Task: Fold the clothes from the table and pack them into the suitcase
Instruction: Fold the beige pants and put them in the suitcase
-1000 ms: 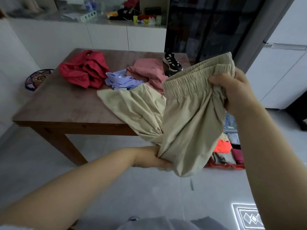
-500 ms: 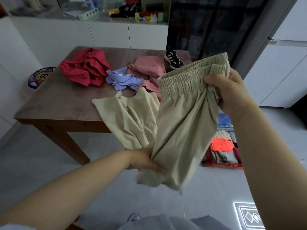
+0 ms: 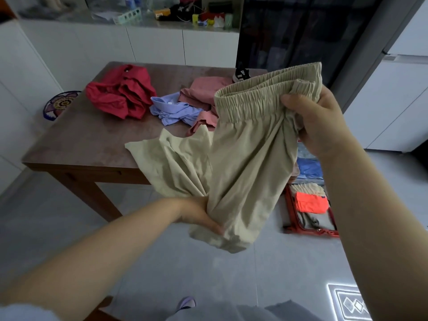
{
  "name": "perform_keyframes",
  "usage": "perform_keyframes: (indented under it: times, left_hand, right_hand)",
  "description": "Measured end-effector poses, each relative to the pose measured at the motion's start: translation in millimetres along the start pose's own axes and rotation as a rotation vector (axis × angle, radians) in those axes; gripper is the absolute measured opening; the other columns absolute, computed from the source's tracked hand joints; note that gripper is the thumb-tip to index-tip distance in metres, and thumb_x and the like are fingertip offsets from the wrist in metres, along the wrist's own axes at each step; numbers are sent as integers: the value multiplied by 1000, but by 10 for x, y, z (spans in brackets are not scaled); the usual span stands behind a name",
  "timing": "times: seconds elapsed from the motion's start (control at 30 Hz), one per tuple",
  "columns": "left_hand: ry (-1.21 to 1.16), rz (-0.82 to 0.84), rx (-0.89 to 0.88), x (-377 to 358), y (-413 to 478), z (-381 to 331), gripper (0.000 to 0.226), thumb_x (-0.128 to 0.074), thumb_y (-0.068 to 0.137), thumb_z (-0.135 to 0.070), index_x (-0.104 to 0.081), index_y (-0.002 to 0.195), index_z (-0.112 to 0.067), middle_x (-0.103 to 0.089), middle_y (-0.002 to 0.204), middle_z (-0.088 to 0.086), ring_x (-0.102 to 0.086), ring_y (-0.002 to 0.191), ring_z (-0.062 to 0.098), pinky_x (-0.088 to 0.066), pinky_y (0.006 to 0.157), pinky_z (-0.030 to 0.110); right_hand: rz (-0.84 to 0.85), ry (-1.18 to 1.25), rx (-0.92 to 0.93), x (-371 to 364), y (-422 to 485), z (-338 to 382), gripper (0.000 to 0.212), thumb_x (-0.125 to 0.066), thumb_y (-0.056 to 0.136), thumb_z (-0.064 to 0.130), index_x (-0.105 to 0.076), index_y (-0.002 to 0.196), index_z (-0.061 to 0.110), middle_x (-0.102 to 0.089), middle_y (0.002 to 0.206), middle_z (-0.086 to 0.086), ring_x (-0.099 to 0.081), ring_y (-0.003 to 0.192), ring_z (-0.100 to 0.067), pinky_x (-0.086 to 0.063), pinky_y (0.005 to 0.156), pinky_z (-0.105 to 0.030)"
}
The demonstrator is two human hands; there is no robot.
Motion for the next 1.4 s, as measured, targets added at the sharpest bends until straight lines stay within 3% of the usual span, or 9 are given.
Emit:
perform_keyframes:
  times: [0.17, 0.3, 0.4, 0.5, 0.83, 0.93, 1.07, 1.17, 1.4]
  left_hand:
    - [-4, -195, -62, 232, 147, 78, 81, -77, 77, -18, -30, 142, -21, -45, 136, -3, -40, 119, 5, -32, 89, 15]
    - [-99, -402, -76, 754, 204, 295, 87, -73, 78, -3, -22, 145, -22, -43, 133, 2, -43, 112, 10, -41, 72, 9]
    - [-152, -528, -84, 1146, 269, 489, 87, -71, 80, -5, -19, 147, -23, -41, 138, 11, -41, 125, 23, -40, 87, 25]
    - [-167, -596, -110, 1434, 348, 625, 89, -72, 80, -11, -17, 148, -26, -43, 136, 10, -39, 129, 28, -39, 97, 34]
    - [3, -695, -215, 2054, 658, 910, 82, -77, 75, -17, -32, 144, -16, -47, 137, 11, -40, 130, 22, -28, 96, 21]
    - [267, -783, -146, 2248, 739, 1036, 87, -78, 73, -30, -31, 145, -21, -33, 149, 10, -31, 137, 26, -25, 106, 33]
    - [243, -709, 94, 2307, 1048, 1372, 101, -75, 71, -51, -7, 146, -47, 5, 157, 10, -1, 143, 34, -10, 113, 55]
    - [180, -629, 28, 2163, 1284, 1359, 106, -71, 72, -54, 7, 143, -52, 4, 156, 14, 3, 144, 31, -4, 113, 57]
    - [592, -570, -73, 1786, 1628, 971, 83, -41, 85, -66, 27, 130, -50, 7, 158, 6, 3, 146, 20, 9, 108, 62]
  right_hand:
    - [51, -26, -22, -20, 45, -113, 21, -52, 88, -6, -63, 93, 12, -72, 85, 4, -69, 87, -16, -54, 75, -29]
    - [67, -10, -57, -18, 88, -318, 18, -60, 79, 3, -67, 93, 12, -72, 92, -3, -67, 94, -23, -54, 83, -36]
    - [108, 14, -88, -61, 129, -474, 23, -75, 72, 1, -66, 93, 8, -72, 92, -5, -68, 93, -24, -54, 80, -34]
    - [157, 24, -158, -144, 188, -679, 44, -82, 60, 18, -64, 96, 3, -72, 95, -8, -68, 94, -26, -55, 79, -33]
    - [120, -28, -393, -491, 172, -1769, 46, -92, 44, 40, -74, 79, 15, -74, 85, -7, -70, 82, -20, -55, 71, -27]
    - [83, -24, -449, -539, 192, -2026, 36, -91, 52, 26, -74, 80, 11, -74, 87, -9, -70, 84, -21, -55, 72, -26]
    - [51, -5, -475, -608, 267, -2186, 21, -72, 61, 2, -68, 82, 3, -73, 77, -3, -70, 76, -13, -54, 65, -21]
    - [53, -6, -492, -639, 293, -2299, 24, -70, 62, 0, -65, 86, -1, -73, 76, -1, -69, 75, -12, -53, 66, -19]
    - [28, 71, -503, -561, 211, -2441, 27, -68, 61, -5, -76, 73, 18, -73, 76, -2, -70, 76, -13, -54, 69, -21]
Point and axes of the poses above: each hand's wrist, its own y-axis towards the middle knuckle, its own x-axis out of the back of the hand, z = x × y, the point moved 7 cm from there along y, towards the middle knuckle
